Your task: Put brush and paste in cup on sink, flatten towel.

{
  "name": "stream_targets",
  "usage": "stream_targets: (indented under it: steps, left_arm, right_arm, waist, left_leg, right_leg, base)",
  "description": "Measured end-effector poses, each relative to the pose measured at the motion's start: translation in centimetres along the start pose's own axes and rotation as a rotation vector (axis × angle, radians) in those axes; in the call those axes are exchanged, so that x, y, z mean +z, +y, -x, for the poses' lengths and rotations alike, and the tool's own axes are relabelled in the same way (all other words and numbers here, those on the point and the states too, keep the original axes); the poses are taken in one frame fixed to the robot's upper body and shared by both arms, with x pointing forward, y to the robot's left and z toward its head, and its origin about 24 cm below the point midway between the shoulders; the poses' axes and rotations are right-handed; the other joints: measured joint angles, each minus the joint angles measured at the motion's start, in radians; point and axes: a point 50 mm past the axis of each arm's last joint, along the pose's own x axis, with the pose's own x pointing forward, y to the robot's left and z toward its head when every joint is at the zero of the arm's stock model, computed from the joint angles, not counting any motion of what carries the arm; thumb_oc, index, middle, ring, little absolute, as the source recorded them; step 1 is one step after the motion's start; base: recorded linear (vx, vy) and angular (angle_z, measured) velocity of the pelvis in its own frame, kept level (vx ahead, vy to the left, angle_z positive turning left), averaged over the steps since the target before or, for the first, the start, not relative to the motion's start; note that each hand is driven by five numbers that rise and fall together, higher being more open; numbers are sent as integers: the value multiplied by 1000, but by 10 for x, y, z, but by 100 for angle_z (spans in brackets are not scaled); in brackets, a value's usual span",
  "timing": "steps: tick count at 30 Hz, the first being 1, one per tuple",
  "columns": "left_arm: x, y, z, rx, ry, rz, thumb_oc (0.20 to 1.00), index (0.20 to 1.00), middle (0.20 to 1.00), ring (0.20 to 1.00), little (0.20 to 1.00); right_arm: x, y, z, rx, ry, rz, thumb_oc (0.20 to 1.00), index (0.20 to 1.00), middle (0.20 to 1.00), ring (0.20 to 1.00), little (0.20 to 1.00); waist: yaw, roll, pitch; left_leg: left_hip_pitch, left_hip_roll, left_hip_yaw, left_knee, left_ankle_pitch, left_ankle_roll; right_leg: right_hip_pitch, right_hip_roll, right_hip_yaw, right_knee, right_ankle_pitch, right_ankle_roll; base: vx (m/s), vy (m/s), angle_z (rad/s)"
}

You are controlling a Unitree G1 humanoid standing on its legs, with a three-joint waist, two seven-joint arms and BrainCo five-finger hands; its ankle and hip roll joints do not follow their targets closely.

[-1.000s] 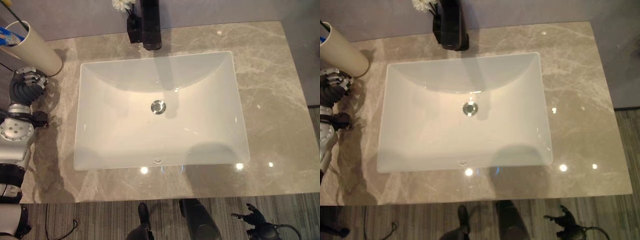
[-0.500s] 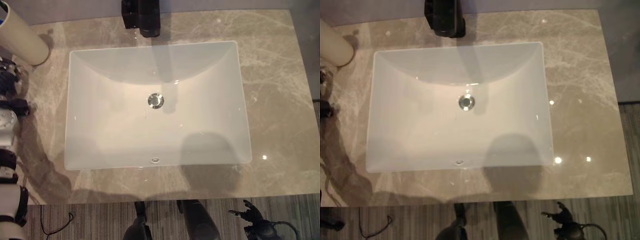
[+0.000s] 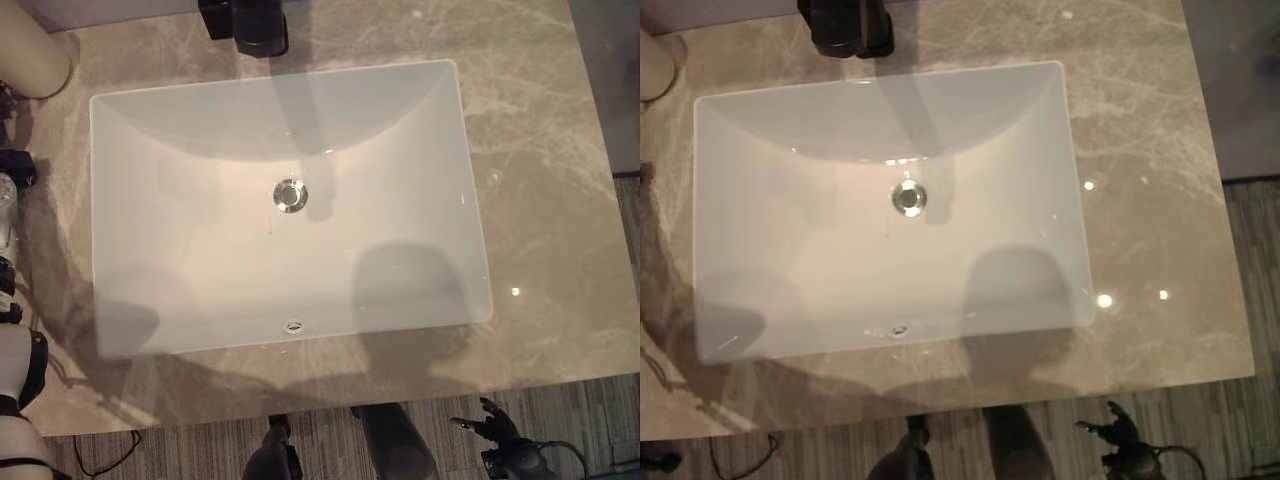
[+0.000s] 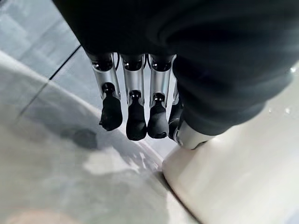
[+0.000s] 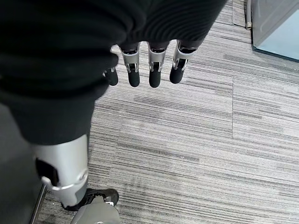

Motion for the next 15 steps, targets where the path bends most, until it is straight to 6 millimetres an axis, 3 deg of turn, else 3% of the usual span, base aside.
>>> stream_targets:
  steps: [9, 15]
  left_arm:
    - [39, -14, -8, -66, -194, -284, 200, 200, 200, 200, 200]
    - [66, -26, -5, -86, -333, -284, 200, 200, 200, 200, 200]
  right_arm:
    - [4, 8, 0, 30, -24, 40, 1000, 1000, 1000, 1000, 1000]
    - [6, 8, 0, 30, -35, 37, 1000, 1000, 1000, 1000, 1000]
  waist:
    - [-7, -3, -2]
    - [-6, -1, -15]
  left_leg:
    - [-17, -7, 0, 0, 5, -3]
    - [-34, -8, -1, 0, 9, -3]
  right_leg:
    - [-22, -7, 1, 13, 5, -3]
    - [-50, -8, 0, 35, 3, -8]
  base:
    - [0, 0, 0]
    - [0, 0, 0]
